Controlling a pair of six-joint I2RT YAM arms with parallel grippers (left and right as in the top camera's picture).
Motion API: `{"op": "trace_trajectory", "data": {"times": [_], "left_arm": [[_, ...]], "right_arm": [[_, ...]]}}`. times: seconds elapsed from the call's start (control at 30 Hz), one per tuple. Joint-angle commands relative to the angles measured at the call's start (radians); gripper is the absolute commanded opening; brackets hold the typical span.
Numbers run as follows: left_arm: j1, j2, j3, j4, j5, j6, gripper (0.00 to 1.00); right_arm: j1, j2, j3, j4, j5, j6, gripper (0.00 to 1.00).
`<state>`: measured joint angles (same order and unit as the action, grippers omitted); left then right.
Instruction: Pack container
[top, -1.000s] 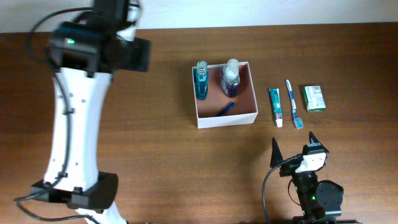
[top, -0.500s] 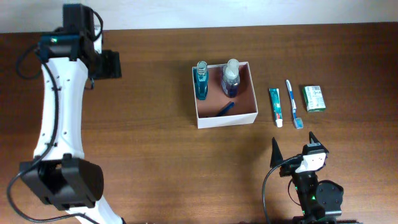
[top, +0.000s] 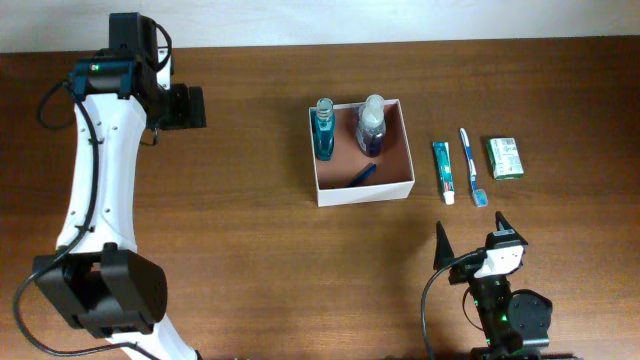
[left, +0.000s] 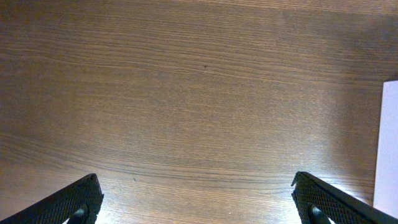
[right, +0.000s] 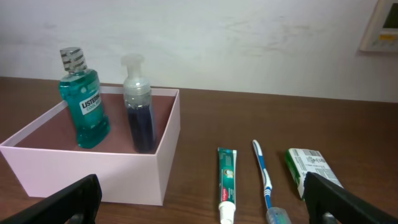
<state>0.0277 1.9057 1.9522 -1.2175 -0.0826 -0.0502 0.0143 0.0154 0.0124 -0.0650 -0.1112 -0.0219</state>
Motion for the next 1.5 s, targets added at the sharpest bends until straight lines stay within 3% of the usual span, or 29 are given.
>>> {"op": "trace_trajectory", "data": {"times": [0.0,0.17,0.4,0.67,0.97,1.17,1.3,1.47], "left_arm": [[0.0,-0.002,-0.005,-0.002,0.016,-0.006,0.99],[0.0,-0.002,-0.005,-0.002,0.016,-0.006,0.99],[0.0,-0.002,-0.005,-0.002,0.016,-0.006,0.99],[0.0,-0.002,-0.005,-0.002,0.016,-0.006,0.99],[0.0,-0.002,-0.005,-0.002,0.016,-0.006,0.99],[0.0,-0.002,-0.005,-0.002,0.016,-0.006,0.99],[0.0,-0.002,-0.005,-0.002,0.016,-0.006,0.99],[0.0,-0.002,-0.005,-0.002,0.016,-0.006,0.99]], "right_arm": [[-0.002,-0.012,-0.007,0.002,-0.061,0.005,0.99],[-0.002,-0.012,-0.007,0.017,-0.091,0.037,0.99],[-0.002,-0.012,0.017,0.176,-0.21,0.056,0.99],[-0.003,0.079,0.243,0.075,-0.096,-0.016,0.99],[-0.045,0.595,0.761,-0.218,0.034,-0.139,0.99],[-0.21,1.045,1.292,-0.66,-0.148,-0.255,0.99],[-0.302,1.33,1.607,-0.948,-0.142,-0.281,0.99],[-0.35,1.576,1.765,-1.045,-0.14,-0.281,0.99]]}}
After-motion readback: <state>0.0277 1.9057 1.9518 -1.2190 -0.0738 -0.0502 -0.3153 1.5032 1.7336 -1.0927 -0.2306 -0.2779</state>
